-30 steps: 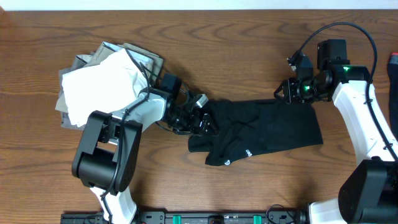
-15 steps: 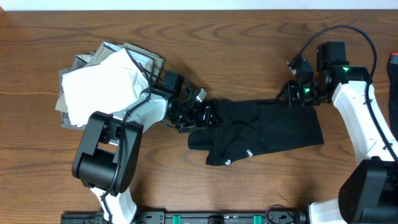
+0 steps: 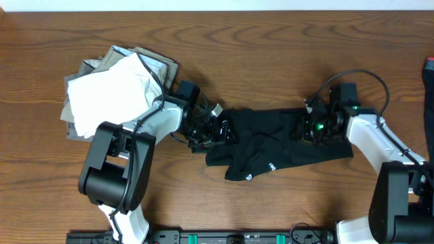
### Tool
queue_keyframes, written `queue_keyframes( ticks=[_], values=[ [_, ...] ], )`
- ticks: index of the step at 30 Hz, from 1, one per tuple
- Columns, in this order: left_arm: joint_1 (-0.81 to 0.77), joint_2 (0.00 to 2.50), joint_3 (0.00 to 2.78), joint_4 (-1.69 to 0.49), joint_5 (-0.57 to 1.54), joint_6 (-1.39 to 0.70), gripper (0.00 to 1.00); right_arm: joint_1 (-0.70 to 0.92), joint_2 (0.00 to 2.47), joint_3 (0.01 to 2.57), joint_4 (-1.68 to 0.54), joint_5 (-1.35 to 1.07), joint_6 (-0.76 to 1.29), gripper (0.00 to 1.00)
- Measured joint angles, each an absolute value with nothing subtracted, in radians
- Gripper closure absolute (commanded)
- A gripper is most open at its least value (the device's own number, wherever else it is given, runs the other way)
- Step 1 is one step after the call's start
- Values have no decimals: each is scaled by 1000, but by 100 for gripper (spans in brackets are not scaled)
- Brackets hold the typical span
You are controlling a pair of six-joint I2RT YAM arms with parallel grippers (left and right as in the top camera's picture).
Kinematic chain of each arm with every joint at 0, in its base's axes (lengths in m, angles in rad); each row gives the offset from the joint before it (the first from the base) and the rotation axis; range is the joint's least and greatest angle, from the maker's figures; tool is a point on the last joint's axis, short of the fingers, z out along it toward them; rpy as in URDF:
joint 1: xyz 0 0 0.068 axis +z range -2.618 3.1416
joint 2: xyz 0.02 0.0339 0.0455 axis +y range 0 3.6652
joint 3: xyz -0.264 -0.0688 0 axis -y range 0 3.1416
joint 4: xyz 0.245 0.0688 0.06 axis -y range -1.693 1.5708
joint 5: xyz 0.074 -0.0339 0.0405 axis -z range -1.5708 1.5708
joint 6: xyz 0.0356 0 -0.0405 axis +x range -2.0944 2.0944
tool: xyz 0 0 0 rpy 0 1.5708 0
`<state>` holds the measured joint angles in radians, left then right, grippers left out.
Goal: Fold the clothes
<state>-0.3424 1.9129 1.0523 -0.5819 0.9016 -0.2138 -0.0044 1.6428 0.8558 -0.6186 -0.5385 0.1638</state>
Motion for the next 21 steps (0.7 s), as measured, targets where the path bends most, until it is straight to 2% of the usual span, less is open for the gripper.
queue_keyframes(
  ticks=[14,17,19,21],
  values=[
    [-390,1900,1052,-509,850,-265,1,-2,1636,712,-468,-522,323,94],
    [-425,1895,1053,-482,810,-285,23,-2,1637,712,-466,-524,334,94],
    [-451,1897,1053,-464,760,-303,48,-2,1641,712,-463,-526,338,94],
    [-467,1901,1052,-461,717,-319,68,-2,1642,712,-462,-527,341,94]
  ],
)
